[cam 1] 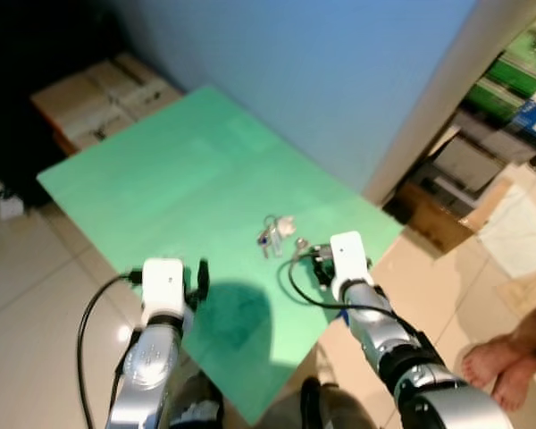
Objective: Hang keys on a hook
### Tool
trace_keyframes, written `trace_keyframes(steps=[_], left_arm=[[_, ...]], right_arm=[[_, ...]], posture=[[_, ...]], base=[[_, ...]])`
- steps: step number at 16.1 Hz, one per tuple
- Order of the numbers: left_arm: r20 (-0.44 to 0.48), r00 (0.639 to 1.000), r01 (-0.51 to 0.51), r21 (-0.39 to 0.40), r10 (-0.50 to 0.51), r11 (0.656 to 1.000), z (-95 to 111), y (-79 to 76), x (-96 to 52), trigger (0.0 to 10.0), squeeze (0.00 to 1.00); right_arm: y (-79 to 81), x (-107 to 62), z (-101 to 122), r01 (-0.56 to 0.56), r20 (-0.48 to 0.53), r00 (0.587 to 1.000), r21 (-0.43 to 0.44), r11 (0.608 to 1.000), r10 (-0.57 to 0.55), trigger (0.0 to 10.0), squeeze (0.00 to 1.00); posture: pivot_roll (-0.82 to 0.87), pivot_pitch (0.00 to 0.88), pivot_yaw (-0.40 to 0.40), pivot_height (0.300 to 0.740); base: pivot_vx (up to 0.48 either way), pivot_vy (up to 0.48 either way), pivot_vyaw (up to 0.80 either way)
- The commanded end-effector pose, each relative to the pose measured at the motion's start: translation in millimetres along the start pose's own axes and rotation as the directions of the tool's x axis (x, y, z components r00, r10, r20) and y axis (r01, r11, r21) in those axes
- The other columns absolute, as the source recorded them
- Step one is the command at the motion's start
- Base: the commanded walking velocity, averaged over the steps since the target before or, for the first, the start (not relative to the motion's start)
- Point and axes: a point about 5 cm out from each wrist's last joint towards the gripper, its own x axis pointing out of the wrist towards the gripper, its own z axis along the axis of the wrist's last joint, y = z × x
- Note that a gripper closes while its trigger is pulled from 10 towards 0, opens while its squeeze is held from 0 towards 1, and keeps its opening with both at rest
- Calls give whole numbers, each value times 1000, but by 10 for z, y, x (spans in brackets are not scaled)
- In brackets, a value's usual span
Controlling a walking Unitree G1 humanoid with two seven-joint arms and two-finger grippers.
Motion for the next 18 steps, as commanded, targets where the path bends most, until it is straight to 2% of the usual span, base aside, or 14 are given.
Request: trace_keyframes(steps=[1, 3, 5, 6, 8, 9, 11, 13, 18], left_arm=[[-5, 1000, 5, -14, -5, 1000, -38, -28, 61, 10000, 0], [19, 999, 34, -12, -33, 999, 18, -76, 273, 10000, 0], [12, 999, 52, -11, -52, 999, 5, -58, 339, 10000, 0], [-6, 998, 66, -15, -66, 998, -30, 11, 435, 10000, 0], [-22, 997, 73, -17, -73, 997, -38, 51, 535, 10000, 0], [-16, 996, 91, -29, -92, 995, -7, 20, 576, 10000, 0], [3, 994, 111, 18, -112, 994, 76, -40, 628, 10000, 0], [35, 994, 103, 25, -104, 994, 137, -32, 654, 10000, 0], [69, 995, 69, 12, -70, 998, 138, 30, 612, 10000, 0]], right_arm=[[44, -41, 45, -36, 73, 997, -38, 999, 39, 10000, 0], [55, -78, 117, -54, 142, 988, -31, 998, 58, 10000, 0], [34, -120, 134, -61, 185, 981, 26, 998, 55, 10000, 0], [-126, -150, 76, 1, 180, 983, 197, 980, -38, 10000, 0], [-368, -167, -59, 144, 83, 981, 293, 945, -175, 10000, 0], [-375, -145, -40, 147, 77, 982, 281, 949, -174, 10000, 0], [-300, -97, -5, 117, 68, 988, 233, 965, -136, 10000, 0], [-229, -85, 5, 85, 70, 992, 244, 966, -105, 10000, 0], [-163, -73, -15, 62, 50, 996, 238, 969, -76, 10000, 0]], posture=[[-32, 31, -28, 740], [-56, 0, -8, 740], [-60, 0, 9, 740], [-74, 0, 38, 740], [-91, 0, 61, 740], [-95, 0, 73, 740], [-81, 0, 79, 740], [-53, 0, 67, 740], [-35, 0, 48, 740]], base=[[0, 0, 0], [0, 0, 0], [0, 0, 0], [0, 0, 0], [0, 0, 0], [0, 0, 0], [0, 0, 0], [0, 0, 0], [-452, 0, 0]])
